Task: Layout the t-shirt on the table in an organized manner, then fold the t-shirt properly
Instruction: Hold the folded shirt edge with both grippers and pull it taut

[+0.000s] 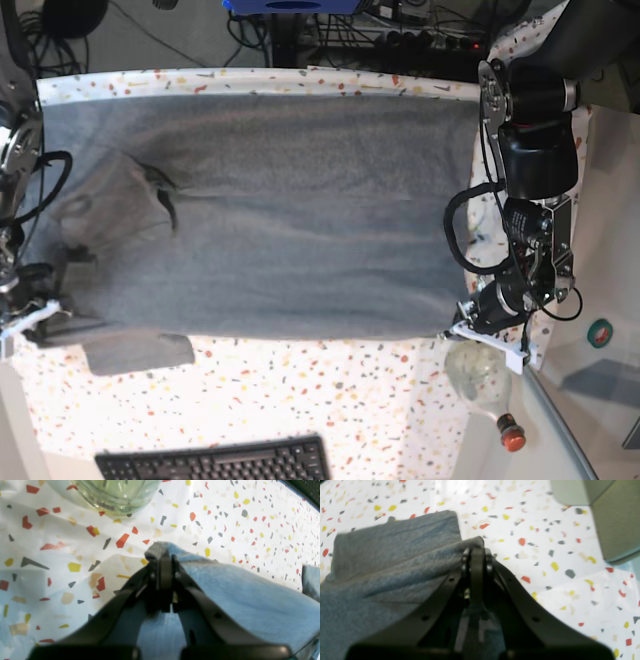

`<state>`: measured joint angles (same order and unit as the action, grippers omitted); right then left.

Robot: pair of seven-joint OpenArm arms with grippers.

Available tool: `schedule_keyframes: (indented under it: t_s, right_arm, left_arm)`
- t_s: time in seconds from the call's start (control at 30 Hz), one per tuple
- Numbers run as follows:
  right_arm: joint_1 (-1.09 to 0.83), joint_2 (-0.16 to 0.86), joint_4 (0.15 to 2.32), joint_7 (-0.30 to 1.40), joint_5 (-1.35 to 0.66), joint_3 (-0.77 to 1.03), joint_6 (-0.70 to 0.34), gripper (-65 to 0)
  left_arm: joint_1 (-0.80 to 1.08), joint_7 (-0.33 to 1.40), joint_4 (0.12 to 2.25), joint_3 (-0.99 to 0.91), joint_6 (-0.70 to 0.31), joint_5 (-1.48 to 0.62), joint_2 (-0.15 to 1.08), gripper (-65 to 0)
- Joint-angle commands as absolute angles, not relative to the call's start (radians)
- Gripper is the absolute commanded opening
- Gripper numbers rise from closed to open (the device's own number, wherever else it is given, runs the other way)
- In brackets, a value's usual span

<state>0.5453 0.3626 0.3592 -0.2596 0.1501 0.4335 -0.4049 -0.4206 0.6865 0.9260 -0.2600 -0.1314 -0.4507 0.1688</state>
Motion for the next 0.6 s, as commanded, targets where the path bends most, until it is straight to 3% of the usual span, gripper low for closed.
schedule_keyframes:
  t_s: [0.0,0.37,0.57]
  right_arm:
    - [0.582,0.386,0.372,-0.309,0.139,0.433,-0.403,-65.0]
    - [0.532,0.378,0.374,-0.32,0.139,0.432,-0.403,-65.0]
    - [0.447,0.378,0.466,-0.318,0.139,0.432,-0.403,-65.0]
  left_arm:
    - [-0.45,0.667,0.958,-0.262,-0.137,-0.46,0.177,-65.0]
    - [-0.403,0.667,0.987,-0.199,-0.137,-0.467,0.16,-65.0]
    - [-0.265,0.699,1.155,-0.203,-0.137,-0.642,0.202,-65.0]
